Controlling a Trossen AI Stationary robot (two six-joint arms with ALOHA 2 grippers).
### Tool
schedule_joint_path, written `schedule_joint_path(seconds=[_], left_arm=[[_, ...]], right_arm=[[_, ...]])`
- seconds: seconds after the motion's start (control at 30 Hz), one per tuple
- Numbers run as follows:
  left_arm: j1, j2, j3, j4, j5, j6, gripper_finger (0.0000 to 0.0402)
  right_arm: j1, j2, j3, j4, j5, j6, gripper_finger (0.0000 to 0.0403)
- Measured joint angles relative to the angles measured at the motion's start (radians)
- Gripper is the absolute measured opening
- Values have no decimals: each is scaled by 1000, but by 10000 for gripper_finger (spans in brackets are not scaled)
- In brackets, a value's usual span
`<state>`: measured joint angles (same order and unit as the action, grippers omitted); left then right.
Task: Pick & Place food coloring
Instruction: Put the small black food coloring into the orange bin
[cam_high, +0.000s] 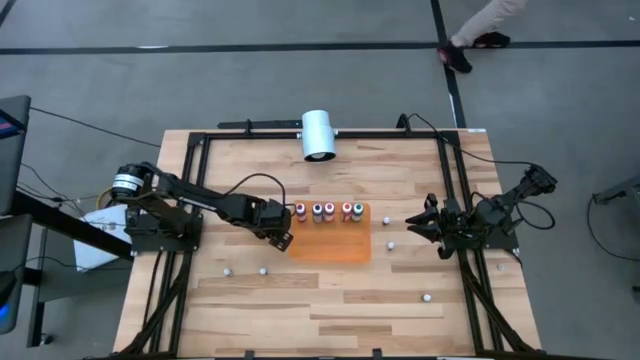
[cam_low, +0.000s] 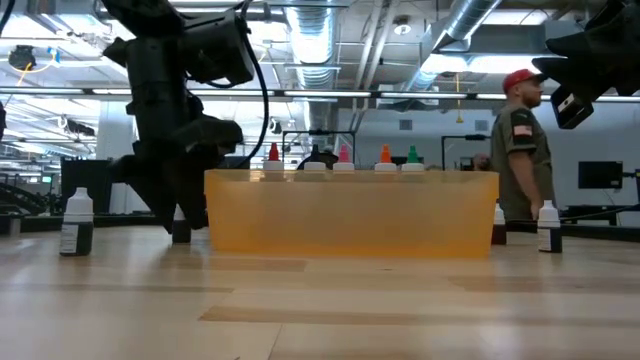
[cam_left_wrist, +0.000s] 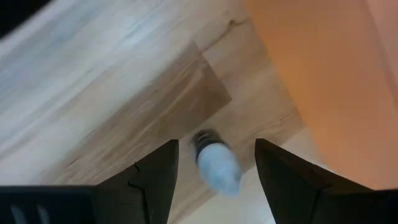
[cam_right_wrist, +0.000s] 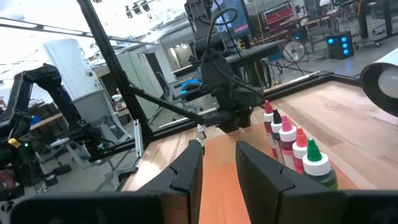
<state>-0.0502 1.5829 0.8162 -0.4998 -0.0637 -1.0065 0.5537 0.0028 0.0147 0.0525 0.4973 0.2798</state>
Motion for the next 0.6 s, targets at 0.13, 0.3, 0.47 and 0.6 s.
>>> schedule_joint_path(seconds=[0.13, 0.3, 0.47, 0.6], left_arm=[[0, 1, 0, -5, 0, 0, 203], [0, 1, 0, -7, 0, 0, 197], [0, 1, 0, -6, 0, 0, 151], [0, 1, 0, -6, 0, 0, 112]], right_arm=[[0, 0, 0, -1, 0, 0, 87], [0, 0, 0, 0, 1, 0, 87], [0, 0, 0, 0, 1, 0, 87], [0, 0, 0, 0, 1, 0, 87]])
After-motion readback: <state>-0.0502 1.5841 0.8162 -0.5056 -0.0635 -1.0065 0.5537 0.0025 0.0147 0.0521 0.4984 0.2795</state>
